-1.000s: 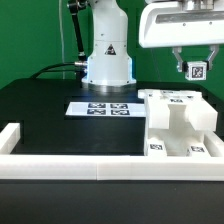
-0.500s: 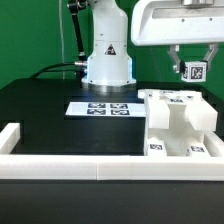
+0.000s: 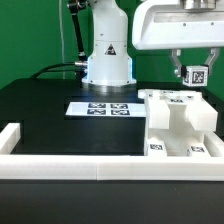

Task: Assemble chair

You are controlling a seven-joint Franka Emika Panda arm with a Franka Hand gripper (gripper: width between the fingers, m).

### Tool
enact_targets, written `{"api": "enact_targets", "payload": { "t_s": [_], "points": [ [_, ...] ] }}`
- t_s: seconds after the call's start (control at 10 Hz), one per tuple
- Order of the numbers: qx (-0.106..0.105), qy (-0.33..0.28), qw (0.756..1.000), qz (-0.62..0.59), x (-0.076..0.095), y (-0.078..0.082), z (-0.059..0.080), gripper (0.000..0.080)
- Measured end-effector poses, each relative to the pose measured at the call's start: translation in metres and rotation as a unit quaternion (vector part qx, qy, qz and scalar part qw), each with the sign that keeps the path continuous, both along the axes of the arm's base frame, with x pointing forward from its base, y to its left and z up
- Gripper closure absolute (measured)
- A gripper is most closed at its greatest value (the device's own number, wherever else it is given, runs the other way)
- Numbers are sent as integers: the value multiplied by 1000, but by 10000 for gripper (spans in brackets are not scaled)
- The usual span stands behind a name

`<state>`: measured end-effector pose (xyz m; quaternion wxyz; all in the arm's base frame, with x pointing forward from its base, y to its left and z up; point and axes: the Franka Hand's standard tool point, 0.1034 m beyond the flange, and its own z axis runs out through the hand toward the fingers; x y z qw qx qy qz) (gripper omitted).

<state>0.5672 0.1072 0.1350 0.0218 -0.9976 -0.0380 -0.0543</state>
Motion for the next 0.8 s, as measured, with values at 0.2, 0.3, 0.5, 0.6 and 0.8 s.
{"api": "enact_targets", "payload": {
  "t_s": [0.2,0.3,0.5,0.6,0.8],
  "points": [
    [-1,-1,1000,2,1,4,-5,509],
    [-2,0,1000,2,1,4,-6,509],
    [-2,2,1000,2,0,4,-8,509],
    [-2,2,1000,2,0,4,-8,509],
    [-3,2,1000,3,1,4,-9,509]
  ]
}}
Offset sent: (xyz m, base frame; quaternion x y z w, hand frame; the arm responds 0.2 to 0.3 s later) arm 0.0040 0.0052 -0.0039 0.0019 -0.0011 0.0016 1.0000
